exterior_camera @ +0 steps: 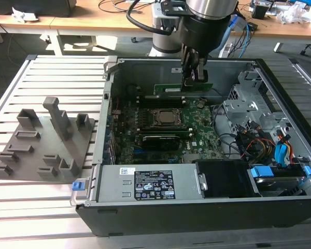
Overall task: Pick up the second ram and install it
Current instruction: 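Pick up the second ram and move it above second insertion slot, then insert the second ram into the second slot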
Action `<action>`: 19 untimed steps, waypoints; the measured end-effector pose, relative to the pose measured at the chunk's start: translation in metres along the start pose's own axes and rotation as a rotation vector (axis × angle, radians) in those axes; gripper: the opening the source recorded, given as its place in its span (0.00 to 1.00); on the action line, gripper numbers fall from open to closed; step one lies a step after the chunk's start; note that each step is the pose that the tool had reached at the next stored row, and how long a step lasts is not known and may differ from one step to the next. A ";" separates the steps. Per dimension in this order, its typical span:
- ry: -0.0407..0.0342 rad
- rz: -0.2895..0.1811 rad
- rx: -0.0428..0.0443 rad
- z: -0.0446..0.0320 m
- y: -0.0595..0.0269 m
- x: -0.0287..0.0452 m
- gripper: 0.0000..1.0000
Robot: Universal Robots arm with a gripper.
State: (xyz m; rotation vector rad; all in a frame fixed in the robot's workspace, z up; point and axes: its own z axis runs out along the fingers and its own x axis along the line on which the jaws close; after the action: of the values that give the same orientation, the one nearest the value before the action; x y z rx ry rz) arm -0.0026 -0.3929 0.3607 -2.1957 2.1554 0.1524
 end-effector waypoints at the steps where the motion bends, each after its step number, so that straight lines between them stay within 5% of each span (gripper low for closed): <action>1: 0.0001 0.000 0.0000 0.0013 0.0001 0.0001 0.14; 14: -0.0001 0.000 0.0001 0.0026 0.0003 0.0003 0.14; 19: 0.0006 0.000 -0.0004 0.0114 0.0021 0.0007 0.14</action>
State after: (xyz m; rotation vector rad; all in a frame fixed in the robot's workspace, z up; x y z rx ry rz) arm -0.0050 -0.3924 0.3494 -2.1962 2.1559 0.1522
